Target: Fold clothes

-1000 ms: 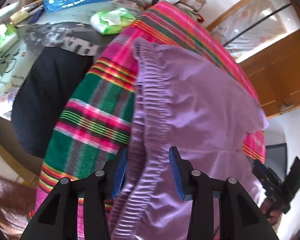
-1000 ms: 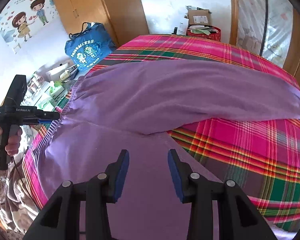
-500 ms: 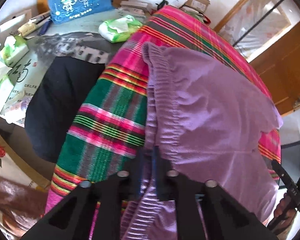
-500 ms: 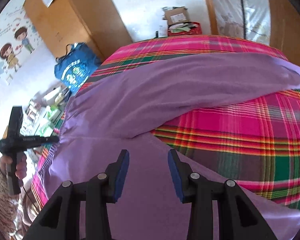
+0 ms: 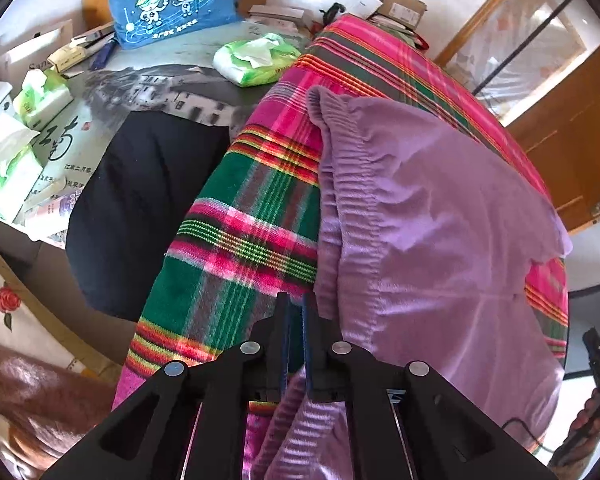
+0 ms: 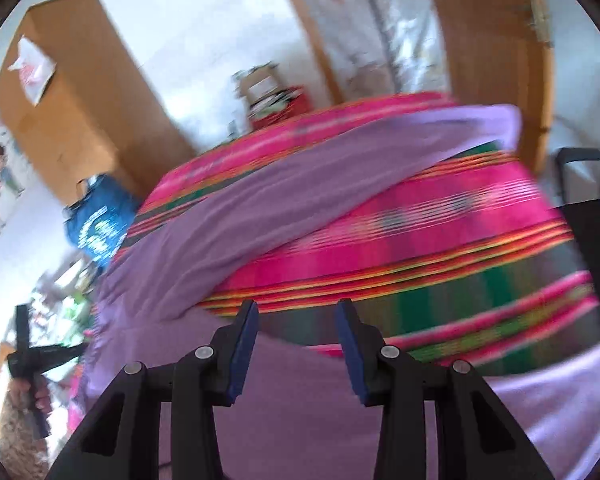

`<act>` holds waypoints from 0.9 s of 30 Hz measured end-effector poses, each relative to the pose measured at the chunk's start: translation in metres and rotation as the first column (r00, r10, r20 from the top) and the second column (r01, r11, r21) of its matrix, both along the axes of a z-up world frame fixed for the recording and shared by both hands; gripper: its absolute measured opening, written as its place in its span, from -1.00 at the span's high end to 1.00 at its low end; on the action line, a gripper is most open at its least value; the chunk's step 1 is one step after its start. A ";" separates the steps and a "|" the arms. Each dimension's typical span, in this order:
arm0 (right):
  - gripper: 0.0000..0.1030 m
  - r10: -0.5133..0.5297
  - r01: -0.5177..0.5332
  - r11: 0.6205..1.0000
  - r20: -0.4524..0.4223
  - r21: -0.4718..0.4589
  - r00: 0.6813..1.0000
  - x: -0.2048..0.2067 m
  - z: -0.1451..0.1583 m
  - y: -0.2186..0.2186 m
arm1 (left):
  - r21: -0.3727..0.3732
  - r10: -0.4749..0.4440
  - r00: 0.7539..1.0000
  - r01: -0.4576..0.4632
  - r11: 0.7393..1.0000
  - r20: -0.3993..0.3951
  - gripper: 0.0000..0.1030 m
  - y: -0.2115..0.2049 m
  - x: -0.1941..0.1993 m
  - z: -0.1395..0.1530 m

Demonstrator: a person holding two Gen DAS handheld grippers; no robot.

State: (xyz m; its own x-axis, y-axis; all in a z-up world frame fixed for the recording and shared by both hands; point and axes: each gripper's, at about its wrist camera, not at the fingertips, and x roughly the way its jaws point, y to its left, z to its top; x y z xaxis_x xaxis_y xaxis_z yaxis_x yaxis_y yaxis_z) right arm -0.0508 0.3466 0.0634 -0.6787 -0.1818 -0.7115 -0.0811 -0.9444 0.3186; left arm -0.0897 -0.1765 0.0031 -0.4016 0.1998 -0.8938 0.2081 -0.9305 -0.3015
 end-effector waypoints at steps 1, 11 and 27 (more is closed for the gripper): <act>0.21 -0.027 0.028 0.999 -0.006 0.029 1.000 0.006 0.007 0.010 | -0.008 -0.006 1.000 0.006 1.000 0.000 0.83 0.001 0.001 0.001; 0.21 -0.211 0.240 0.952 -0.162 0.190 0.964 0.061 0.077 0.073 | -0.003 -0.074 0.997 0.074 0.997 0.016 0.51 0.014 0.032 0.019; 0.21 -0.243 0.269 0.902 -0.118 0.337 0.963 0.067 0.083 0.092 | -0.010 -0.130 0.991 0.130 0.991 0.043 0.46 0.033 0.040 0.022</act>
State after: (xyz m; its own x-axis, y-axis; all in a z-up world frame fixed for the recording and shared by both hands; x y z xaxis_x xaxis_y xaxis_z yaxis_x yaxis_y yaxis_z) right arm 0.0160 0.4386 0.1466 -0.7195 0.2543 -0.6462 -0.3247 -0.9458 -0.0107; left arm -0.0494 -0.1436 0.0252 -0.3352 0.2363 -0.9120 0.0971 -0.9542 -0.2829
